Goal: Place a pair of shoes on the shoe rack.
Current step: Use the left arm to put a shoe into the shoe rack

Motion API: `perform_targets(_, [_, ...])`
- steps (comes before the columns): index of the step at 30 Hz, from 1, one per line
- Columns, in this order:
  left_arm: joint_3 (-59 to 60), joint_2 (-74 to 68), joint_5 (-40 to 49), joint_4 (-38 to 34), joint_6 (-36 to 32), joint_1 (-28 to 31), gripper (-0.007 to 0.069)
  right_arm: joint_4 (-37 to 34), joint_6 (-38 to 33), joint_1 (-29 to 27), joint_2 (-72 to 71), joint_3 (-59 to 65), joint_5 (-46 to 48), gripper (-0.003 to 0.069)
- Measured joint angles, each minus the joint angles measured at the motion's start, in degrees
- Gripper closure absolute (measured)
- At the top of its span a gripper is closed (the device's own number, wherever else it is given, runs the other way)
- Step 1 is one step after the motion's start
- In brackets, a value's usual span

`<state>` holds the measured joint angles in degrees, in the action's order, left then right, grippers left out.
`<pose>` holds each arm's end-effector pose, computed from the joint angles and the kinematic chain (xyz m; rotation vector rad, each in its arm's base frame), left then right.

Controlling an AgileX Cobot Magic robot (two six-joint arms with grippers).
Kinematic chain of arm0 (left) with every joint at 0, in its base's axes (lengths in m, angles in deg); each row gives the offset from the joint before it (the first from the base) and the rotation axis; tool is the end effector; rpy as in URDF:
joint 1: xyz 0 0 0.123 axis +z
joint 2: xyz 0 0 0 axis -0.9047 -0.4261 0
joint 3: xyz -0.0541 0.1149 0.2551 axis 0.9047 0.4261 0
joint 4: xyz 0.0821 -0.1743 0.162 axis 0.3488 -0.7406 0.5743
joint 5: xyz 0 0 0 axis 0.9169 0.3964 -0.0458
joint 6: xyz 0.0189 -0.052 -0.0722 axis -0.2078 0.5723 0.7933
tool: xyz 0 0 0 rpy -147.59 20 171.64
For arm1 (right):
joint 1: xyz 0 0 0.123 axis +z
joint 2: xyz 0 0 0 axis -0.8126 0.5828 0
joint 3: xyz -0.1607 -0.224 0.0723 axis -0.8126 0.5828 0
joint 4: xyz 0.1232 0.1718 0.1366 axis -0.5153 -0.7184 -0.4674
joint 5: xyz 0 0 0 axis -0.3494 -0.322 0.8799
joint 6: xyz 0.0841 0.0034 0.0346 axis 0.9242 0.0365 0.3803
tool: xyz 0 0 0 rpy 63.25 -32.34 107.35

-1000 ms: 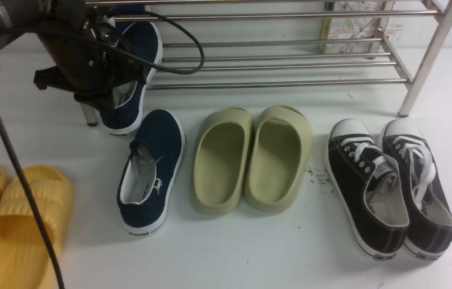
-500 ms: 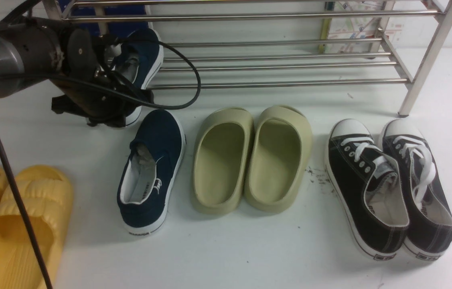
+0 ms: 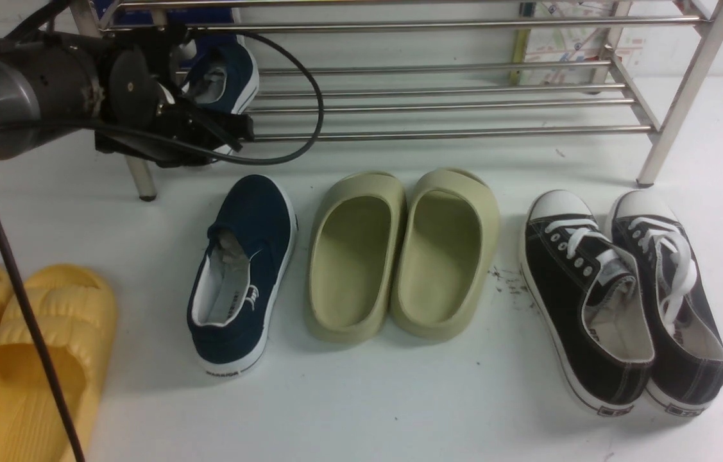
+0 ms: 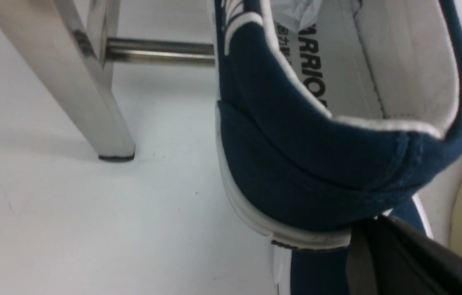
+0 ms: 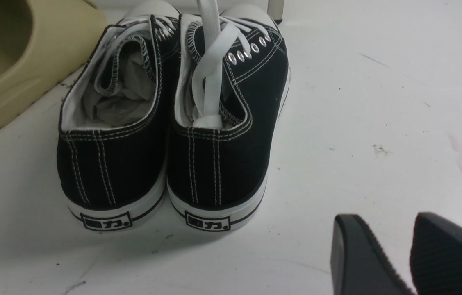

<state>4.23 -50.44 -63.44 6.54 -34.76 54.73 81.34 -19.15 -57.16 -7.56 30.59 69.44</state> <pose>0.4188 -0.0720 0.2569 -0.0866 2.3405 -0.1781 0.0520 -0.0006 0.1741 0.0505 1.8742 -0.0004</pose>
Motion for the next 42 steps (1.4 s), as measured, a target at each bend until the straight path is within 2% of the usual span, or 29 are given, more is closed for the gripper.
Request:
perform_targets(4, [-0.4, -0.6, -2.9, 0.6, 0.3, 0.5, 0.0638, 0.0, 0.0, 0.0, 0.0, 0.0, 0.0, 0.0420])
perform_targets(21, [-1.8, -2.6, -1.8, 0.4, 2.6, 2.1, 0.0629, 0.0, 0.0, 0.0, 0.0, 0.0, 0.0, 0.0420])
perform_targets(26, [-2.0, -2.6, 0.4, -1.1, 2.3, 2.1, 0.0547, 0.0, 0.0, 0.0, 0.0, 0.0, 0.0, 0.0420])
perform_targets(27, [-2.0, -2.5, 1.7, -1.5, 1.8, 2.1, 0.0500, -0.1, 0.0, 0.0, 0.0, 0.0, 0.0, 0.0420])
perform_targets(28, [-2.0, -2.4, 2.2, -1.6, 1.5, 2.1, 0.0485, -0.1, 0.0, 0.0, 0.0, 0.0, 0.0, 0.0420])
perform_targets(29, [-2.0, -1.7, 3.9, -2.1, 0.7, 2.1, 0.0410, -0.1, 0.0, 0.0, 0.0, 0.0, 0.0, 0.0420])
perform_targets(30, [-2.0, -0.9, 5.1, -2.5, 0.1, 2.1, 0.0367, -0.1, 0.0, 0.0, 0.0, 0.0, 0.0, 0.0420])
perform_targets(35, [-2.0, 5.9, 12.0, -3.3, -2.8, 2.1, 0.0226, 0.0, 0.0, 0.0, 0.0, 0.0, 0.0, 0.0420])
perform_targets(38, [-1.9, 10.8, 19.5, -3.3, -3.5, 2.2, 0.0199, 0.0, 0.0, 0.0, 0.0, 0.0, 0.0, 0.0420])
perform_targets(42, [2.9, 14.7, 23.6, -3.9, -3.7, 2.3, 0.0203, 0.0, 0.0, 0.0, 0.0, 0.0, 0.0, 0.0420])
